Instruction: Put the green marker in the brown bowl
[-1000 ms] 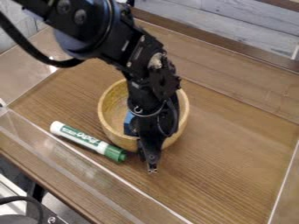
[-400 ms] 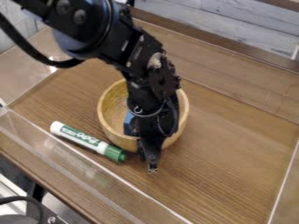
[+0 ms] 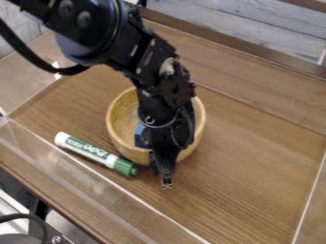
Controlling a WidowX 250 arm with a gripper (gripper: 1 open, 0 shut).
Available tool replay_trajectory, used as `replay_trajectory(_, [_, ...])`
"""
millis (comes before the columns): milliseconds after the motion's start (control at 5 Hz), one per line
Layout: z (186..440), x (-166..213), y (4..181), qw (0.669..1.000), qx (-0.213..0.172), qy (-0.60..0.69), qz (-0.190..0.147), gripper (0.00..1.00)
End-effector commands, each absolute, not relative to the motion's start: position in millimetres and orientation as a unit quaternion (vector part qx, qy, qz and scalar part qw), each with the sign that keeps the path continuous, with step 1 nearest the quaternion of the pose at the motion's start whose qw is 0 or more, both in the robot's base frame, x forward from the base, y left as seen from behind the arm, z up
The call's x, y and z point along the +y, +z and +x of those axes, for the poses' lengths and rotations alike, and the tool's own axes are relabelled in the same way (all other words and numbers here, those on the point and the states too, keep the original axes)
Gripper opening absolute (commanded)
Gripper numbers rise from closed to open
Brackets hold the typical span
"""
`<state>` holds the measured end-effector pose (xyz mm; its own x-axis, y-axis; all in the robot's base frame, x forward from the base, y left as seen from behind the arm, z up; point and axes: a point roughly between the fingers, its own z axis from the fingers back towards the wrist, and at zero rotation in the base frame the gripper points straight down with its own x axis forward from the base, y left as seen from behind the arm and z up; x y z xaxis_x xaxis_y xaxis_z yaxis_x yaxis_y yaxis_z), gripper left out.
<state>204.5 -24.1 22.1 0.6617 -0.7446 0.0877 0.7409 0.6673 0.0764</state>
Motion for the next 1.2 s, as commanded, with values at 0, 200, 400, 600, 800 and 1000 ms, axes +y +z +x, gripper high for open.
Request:
replay_trajectory(0, [195,-27,17.9,0.912,-0.044,-0.407,0.008,0.00])
replay_trajectory(200, [195,-29,18.5,0.913,-0.045,-0.406,0.007,0.00])
replay_trajectory(400, [195,-30,19.0,0.913,-0.046,-0.406,0.005,0.00])
replay_trajectory(600, [195,-29,22.4,0.913,-0.047,-0.405,0.005,0.00])
replay_trajectory(800, [195,-28,26.5,0.913,-0.048,-0.405,0.005,0.00])
replay_trajectory(1000, [195,-27,31.1,0.913,-0.050,-0.405,0.005,0.00])
